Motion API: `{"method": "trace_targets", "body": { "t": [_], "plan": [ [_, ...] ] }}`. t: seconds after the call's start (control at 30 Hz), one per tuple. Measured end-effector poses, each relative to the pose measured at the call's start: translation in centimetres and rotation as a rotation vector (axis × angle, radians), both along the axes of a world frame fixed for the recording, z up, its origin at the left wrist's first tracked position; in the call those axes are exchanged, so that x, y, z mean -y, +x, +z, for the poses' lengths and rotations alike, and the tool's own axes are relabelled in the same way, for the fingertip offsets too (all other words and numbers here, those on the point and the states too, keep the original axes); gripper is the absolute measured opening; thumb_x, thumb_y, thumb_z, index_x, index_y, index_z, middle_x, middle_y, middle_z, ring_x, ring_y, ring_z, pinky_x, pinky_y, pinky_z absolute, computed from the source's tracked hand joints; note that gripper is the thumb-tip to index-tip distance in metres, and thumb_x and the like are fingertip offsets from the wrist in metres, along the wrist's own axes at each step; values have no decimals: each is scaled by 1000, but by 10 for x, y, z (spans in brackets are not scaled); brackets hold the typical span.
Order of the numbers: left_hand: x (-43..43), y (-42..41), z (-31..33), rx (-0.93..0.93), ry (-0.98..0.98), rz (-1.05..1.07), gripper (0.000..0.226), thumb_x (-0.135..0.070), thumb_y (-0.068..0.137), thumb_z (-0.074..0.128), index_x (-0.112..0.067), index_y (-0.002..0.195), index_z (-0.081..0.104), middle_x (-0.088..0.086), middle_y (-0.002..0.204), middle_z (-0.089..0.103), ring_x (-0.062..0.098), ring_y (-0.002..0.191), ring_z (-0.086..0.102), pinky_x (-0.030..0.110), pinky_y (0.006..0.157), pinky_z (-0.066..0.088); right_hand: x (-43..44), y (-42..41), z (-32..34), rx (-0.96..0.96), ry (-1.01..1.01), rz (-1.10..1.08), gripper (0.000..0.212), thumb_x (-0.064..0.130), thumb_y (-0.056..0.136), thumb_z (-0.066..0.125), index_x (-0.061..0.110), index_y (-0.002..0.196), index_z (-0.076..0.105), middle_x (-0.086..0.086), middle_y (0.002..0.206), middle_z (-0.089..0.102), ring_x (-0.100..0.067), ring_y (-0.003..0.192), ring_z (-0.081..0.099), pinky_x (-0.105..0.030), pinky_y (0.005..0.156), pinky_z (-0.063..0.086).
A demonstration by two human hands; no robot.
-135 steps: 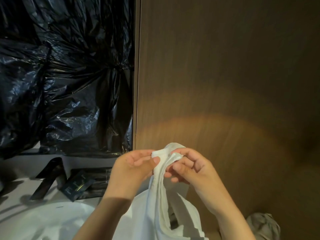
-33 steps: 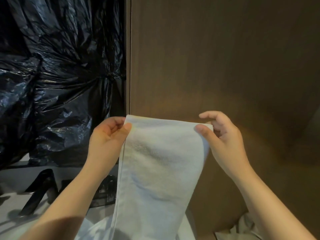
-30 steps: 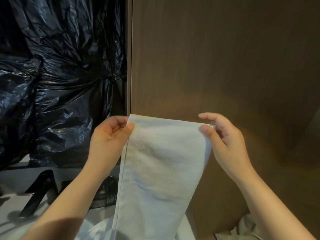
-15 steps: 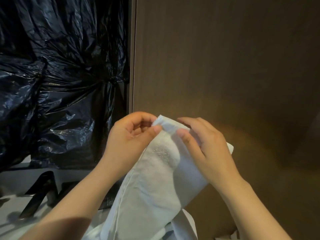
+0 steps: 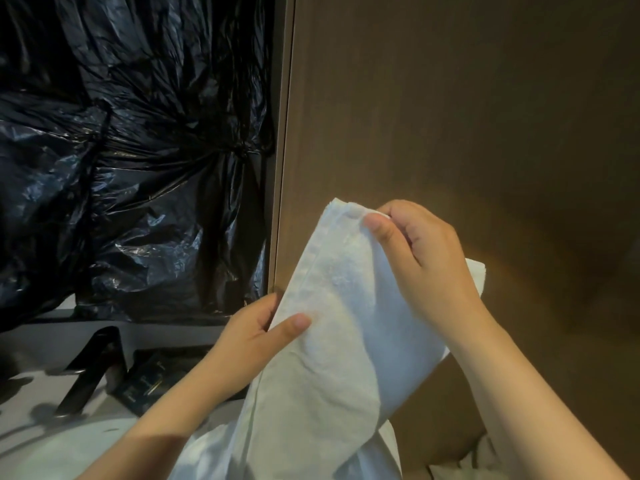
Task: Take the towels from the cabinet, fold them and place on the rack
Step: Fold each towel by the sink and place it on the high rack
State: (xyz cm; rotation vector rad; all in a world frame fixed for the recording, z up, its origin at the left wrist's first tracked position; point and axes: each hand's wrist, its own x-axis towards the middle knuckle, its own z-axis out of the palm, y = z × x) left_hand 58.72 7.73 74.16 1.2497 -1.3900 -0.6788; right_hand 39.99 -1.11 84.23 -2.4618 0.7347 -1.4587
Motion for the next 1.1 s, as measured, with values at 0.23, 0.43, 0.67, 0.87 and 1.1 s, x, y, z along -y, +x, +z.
{"method": "trace_targets", "body": {
  "t": [0.23, 0.43, 0.67, 0.87, 1.1],
  "plan": [
    [1, 5, 1, -16, 78, -101, 33, -55, 76, 63, -27, 89, 75, -7, 94, 76, 11, 84, 73, 20, 67, 57, -4, -5, -10, 88, 207, -19, 36, 34, 100, 48, 23, 66, 52, 16, 57, 50, 0, 60, 50, -7, 55, 36],
    [9, 25, -9, 229, 332, -260, 48, -72, 71, 65, -36, 102, 68, -15, 100, 72, 3, 88, 70, 22, 74, 57, 0, -31, -56, 137, 551, -140, 46, 41, 100, 47, 10, 65, 48, 1, 60, 43, -9, 56, 40, -22, 55, 34],
    [6, 7, -177, 521, 733, -300, 47, -69, 71, 68, -23, 75, 69, -9, 75, 61, 8, 71, 57, 16, 62, 39, -7, -83, -217, -293, 925, -533, 40, 37, 103, 40, 12, 75, 54, -6, 77, 59, -23, 75, 55, -33, 65, 38],
    [15, -9, -213, 512, 703, -222, 54, -71, 72, 66, -17, 74, 59, -3, 76, 55, 15, 74, 51, 26, 67, 37, -13, -103, -263, -195, 925, -579, 38, 38, 104, 38, 18, 74, 50, 0, 71, 56, -10, 66, 52, -22, 55, 34],
    [28, -22, -209, 553, 656, -95, 65, -83, 63, 57, -23, 86, 57, -14, 90, 58, 11, 84, 51, 27, 71, 37, -10, -122, -268, -122, 600, -577, 37, 41, 103, 35, 18, 79, 52, 2, 61, 55, -10, 52, 53, -24, 45, 37]
  ]
}}
